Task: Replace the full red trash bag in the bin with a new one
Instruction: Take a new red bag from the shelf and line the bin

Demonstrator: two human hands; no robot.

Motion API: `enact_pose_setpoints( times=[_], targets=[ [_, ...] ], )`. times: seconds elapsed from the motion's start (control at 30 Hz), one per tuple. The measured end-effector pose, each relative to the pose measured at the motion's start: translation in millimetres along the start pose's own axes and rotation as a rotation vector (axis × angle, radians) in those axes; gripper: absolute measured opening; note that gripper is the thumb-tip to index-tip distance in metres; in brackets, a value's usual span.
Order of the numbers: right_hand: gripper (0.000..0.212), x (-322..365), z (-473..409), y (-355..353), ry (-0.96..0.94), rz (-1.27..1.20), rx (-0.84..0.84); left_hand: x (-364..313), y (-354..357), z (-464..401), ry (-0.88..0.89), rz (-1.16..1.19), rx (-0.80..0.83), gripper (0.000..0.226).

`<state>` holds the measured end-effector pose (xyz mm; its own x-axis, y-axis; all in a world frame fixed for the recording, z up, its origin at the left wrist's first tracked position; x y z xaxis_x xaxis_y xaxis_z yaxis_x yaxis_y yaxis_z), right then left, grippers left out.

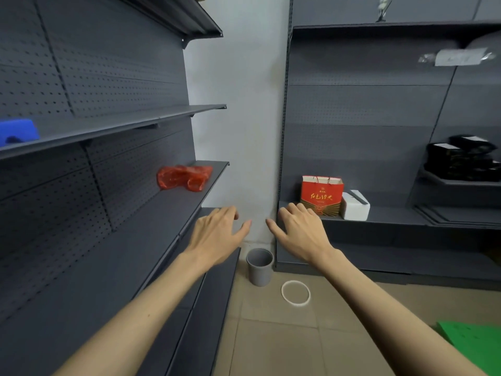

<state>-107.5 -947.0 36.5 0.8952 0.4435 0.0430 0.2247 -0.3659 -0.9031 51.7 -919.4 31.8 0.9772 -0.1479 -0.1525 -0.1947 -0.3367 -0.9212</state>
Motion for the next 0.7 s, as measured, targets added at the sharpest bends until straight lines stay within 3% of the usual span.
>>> enact_pose_setpoints(
  times=[0.7],
  targets=[
    [0.058,-90.1,-228.6,124.4,-0.051,-0.094,0.045,76.0,84.9,-227.2,-0.142,0.023,-0.029,0.034]
  ],
)
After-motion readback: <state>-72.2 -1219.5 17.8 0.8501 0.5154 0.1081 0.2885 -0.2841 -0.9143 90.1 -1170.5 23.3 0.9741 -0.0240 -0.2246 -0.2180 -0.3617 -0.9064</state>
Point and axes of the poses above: each hand's wrist, its own z-axis away from the middle knuckle, its own y-axis out of the palm, x = y × z, the point moved 10 cm from there along -z, towards the middle knuckle, and after that the axes turned 7 degrees about x, right-handed, at the moved point
